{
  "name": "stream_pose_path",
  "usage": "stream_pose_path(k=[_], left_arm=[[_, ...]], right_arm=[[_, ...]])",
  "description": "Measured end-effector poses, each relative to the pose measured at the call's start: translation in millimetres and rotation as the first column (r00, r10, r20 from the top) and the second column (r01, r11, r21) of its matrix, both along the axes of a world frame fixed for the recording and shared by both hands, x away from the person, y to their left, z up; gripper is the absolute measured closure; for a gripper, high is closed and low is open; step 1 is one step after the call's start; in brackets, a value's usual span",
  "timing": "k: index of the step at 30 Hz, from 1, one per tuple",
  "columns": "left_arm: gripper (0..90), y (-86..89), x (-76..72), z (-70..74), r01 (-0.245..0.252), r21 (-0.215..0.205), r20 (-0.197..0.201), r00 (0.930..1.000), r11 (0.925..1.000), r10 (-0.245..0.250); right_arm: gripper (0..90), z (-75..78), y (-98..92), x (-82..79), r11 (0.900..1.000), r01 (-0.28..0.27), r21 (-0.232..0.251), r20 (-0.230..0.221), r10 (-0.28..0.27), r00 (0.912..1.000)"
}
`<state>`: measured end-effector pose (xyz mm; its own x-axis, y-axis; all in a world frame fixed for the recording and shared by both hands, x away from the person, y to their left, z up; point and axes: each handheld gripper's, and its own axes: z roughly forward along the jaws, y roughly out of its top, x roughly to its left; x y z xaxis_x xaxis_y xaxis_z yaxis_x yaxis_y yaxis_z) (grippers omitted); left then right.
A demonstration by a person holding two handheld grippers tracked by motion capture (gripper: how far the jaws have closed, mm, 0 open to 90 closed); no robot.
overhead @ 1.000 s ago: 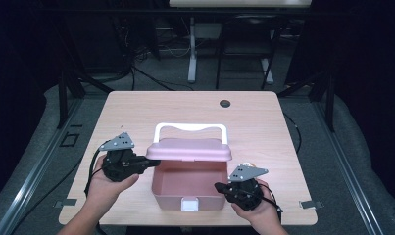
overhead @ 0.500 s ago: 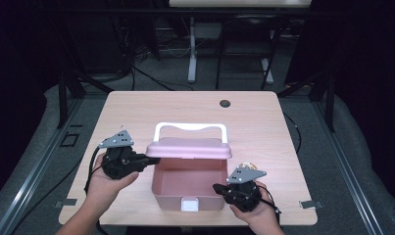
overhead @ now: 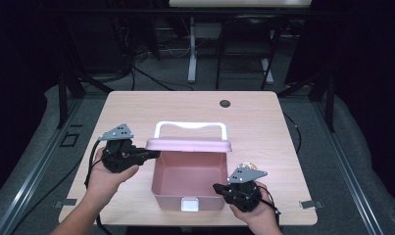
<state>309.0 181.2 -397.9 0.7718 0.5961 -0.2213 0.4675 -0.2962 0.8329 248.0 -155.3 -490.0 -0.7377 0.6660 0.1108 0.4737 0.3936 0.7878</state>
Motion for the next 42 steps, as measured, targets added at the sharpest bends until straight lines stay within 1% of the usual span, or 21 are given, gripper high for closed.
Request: stream_pose_path(k=[4,10,13,14,16,18,20,24,31,33,37,39,42], left_arm=[[89.9,-0.1,3.5,2.3,-0.006,0.002,-0.002,1.0,1.0,0.006],[89.9,0.1,8.4,4.8,-0.014,-0.004,-0.001,0.9999,0.9999,0.014],[89.9,-1.3,9.8,6.9,-0.017,0.005,-0.001,0.9998,0.9998,0.017],[89.9,-2.4,11.2,9.4,-0.019,0.024,0.008,0.9998,0.9995,0.019],[89.9,-3.2,11.8,10.1,-0.025,0.022,0.01,0.9996,0.9994,0.025],[89.9,-3.0,15.5,12.4,-0.028,0.028,0.008,0.9996,0.9992,0.028],[89.9,-2.9,18.2,13.3,-0.032,0.022,0.003,0.9995,0.9993,0.032],[89.9,-3.8,23.2,15.6,-0.042,0.025,0.01,0.9991,0.9988,0.042],[89.9,-4.4,29.9,17.5,-0.059,0.022,0.007,0.9983,0.998,0.058],[89.9,-2.3,33.3,17.7,-0.075,0.025,0.01,0.9972,0.9969,0.074],[89.9,1.6,36.7,17.6,-0.089,0.018,0.008,0.996,0.9959,0.089],[89.9,5.0,39.8,16.8,-0.099,0.008,0.006,0.9951,0.9951,0.098],[89.9,6.6,42.9,15.4,-0.111,0.003,0.005,0.9938,0.9938,0.111]], right_arm=[[90.0,0.0,-0.4,0.2,1.0,0.004,0.005,-0.007,-0.004,1.0],[90.0,-0.4,0.9,-1.8,1.0,0.012,-0.008,0.013,-0.011,0.9998],[90.0,-0.9,0.3,-1.7,1.0,0.016,0.005,0.012,-0.016,0.9998],[90.0,-1.0,0.2,-1.7,1.0,0.016,0.008,0.011,-0.016,0.9998],[90.0,-1.1,0.1,-1.6,1.0,0.015,0.01,0.01,-0.015,0.9998],[90.0,-1.1,0.0,-1.5,1.0,0.015,0.015,0.007,-0.016,0.9999],[90.0,-1.3,-0.2,-1.5,1.0,0.015,0.015,0.008,-0.015,0.9999],[90.0,-1.8,-0.9,-1.8,1.0,0.019,0.024,0.009,-0.019,0.9998],[90.0,-2.1,-1.1,-1.9,0.999,0.02,0.028,0.01,-0.02,0.9997],[90.0,-2.2,-1.2,-1.7,0.999,0.02,0.032,0.009,-0.02,0.9998],[90.0,-2.3,-1.2,-1.9,0.999,0.022,0.032,0.01,-0.022,0.9997],[90.0,-2.3,-1.4,-1.6,0.999,0.023,0.036,0.008,-0.023,0.9997],[90.0,-2.3,-1.4,-1.7,0.999,0.023,0.036,0.007,-0.024,0.9997]])
